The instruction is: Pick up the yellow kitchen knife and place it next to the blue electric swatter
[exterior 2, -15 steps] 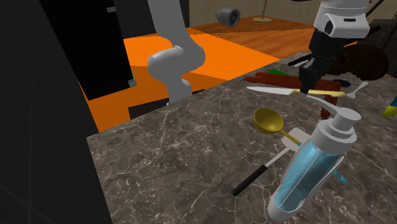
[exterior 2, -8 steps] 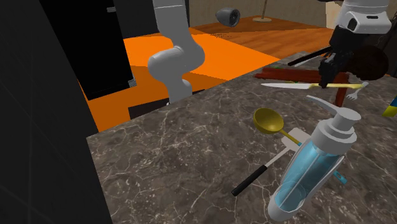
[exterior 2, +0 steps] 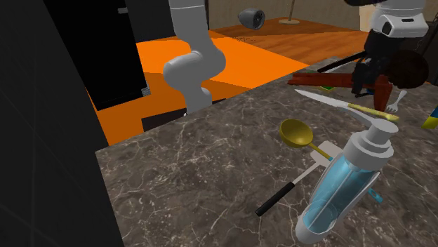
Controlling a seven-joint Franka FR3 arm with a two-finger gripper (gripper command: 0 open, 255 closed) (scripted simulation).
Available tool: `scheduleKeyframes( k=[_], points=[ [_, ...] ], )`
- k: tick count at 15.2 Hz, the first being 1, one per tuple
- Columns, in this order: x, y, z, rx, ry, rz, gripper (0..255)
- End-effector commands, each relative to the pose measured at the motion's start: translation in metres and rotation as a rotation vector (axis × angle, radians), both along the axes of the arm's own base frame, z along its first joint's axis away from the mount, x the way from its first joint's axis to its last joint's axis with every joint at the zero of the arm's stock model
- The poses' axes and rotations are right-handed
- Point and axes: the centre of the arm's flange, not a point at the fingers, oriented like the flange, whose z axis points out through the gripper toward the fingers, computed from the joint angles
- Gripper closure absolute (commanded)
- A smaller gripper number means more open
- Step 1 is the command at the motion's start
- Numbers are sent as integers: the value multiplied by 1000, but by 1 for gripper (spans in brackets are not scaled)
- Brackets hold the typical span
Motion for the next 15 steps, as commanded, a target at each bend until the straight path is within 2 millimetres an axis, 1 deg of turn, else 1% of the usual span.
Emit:
scheduleKeyframes(
  k=[1,2,3,9,10,15],
  points=[
    [-23,-53,2,282,-135,142,0],
    [-34,-88,-7,442,-211,216,0],
    [-36,-95,-10,478,-229,233,0],
    [-31,-78,-36,478,-229,233,0],
    [-29,-73,-42,478,-229,233,0],
    [-29,-73,-42,478,-229,233,0]
  ],
)
